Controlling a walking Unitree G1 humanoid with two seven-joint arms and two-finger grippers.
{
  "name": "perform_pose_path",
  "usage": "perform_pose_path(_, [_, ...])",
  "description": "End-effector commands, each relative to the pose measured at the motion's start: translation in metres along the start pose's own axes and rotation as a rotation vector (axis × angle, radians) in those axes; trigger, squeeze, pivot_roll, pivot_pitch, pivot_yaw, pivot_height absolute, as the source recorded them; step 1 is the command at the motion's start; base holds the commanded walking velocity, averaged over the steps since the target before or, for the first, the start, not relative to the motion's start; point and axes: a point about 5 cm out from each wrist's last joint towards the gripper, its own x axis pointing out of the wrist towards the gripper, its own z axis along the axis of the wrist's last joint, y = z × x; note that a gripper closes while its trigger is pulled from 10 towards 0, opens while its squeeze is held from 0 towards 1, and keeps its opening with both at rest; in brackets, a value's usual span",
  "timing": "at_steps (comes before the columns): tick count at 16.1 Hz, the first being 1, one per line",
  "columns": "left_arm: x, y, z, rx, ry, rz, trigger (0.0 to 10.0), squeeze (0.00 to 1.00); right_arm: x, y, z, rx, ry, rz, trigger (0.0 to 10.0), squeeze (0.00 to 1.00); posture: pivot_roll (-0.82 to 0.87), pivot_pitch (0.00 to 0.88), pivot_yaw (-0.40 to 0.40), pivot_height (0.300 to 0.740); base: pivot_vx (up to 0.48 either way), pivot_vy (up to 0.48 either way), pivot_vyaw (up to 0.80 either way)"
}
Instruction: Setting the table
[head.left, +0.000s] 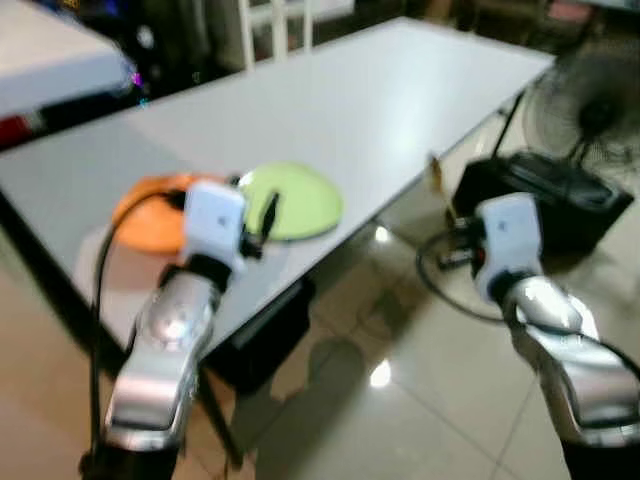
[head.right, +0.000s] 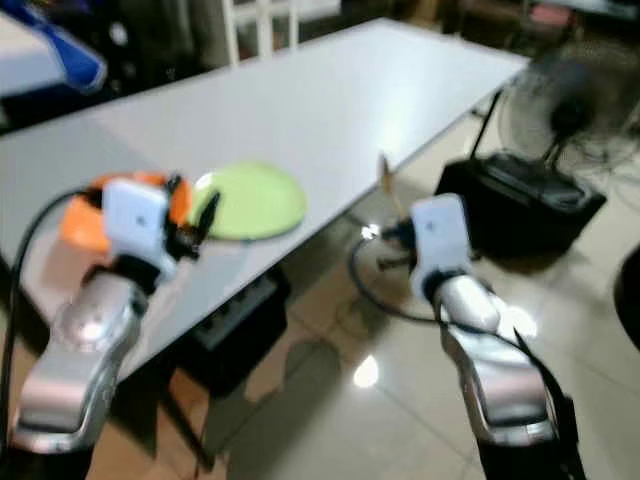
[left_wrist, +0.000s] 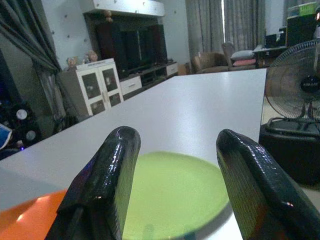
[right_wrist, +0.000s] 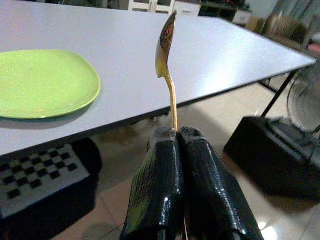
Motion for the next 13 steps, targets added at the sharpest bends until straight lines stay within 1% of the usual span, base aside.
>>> perform_pose_path(1, [0.0019,-0.0080,0.0020,-0.003,-0.007,-0.028,10.0,0.00,-0.0013,-0.0087,-0.0005,-0.042,0.006,-0.028,10.0,0.00,-0.01,0.000,-0.011,0.740,0.356,0.000,0.80])
perform_pose_path(2, [0.0024,-0.0083,0.0028,-0.001,-0.010,-0.029,10.0,0.00,-0.0006,-0.0077,0.0003,-0.070,-0.001,-0.023,10.0,0.00,-0.01,0.000,-0.012,0.740,0.360,0.000,0.80])
perform_pose_path(3, [0.0025,-0.0081,0.0029,-0.001,-0.010,-0.030,10.0,0.00,-0.0006,-0.0077,0.0005,-0.072,-0.002,-0.026,10.0,0.00,-0.01,0.000,-0.012,0.740,0.356,0.000,0.80])
perform_pose_path(5, [0.0026,-0.0076,0.0032,0.002,-0.011,-0.030,10.0,0.00,-0.0003,-0.0121,0.0003,-0.032,-0.009,-0.055,10.0,0.00,-0.01,0.000,-0.012,0.740,0.358,0.000,0.00])
perform_pose_path(9, [0.0023,-0.0077,0.0040,0.007,-0.010,-0.029,10.0,0.00,0.0003,-0.0158,-0.0012,-0.051,-0.002,-0.039,10.0,0.00,-0.01,0.000,-0.012,0.740,0.333,0.000,0.00])
perform_pose_path(10, [0.0013,-0.0088,0.0042,0.007,-0.007,-0.041,10.0,0.00,0.0010,-0.0164,-0.0013,-0.065,-0.003,-0.027,10.0,0.00,-0.01,0.000,-0.015,0.740,0.000,0.000,0.00])
perform_pose_path(12, [-0.0023,-0.0120,0.0030,0.045,0.003,-0.079,10.0,0.00,0.0027,-0.0131,-0.0001,-0.099,-0.014,0.036,10.0,0.00,0.00,0.000,-0.018,0.740,0.000,0.000,0.00])
perform_pose_path(13, [-0.0033,-0.0121,0.0033,0.046,0.004,-0.082,10.0,0.00,0.0047,-0.0098,-0.0009,-0.121,-0.011,0.089,10.0,0.00,0.00,0.000,-0.019,0.740,0.000,0.000,0.00])
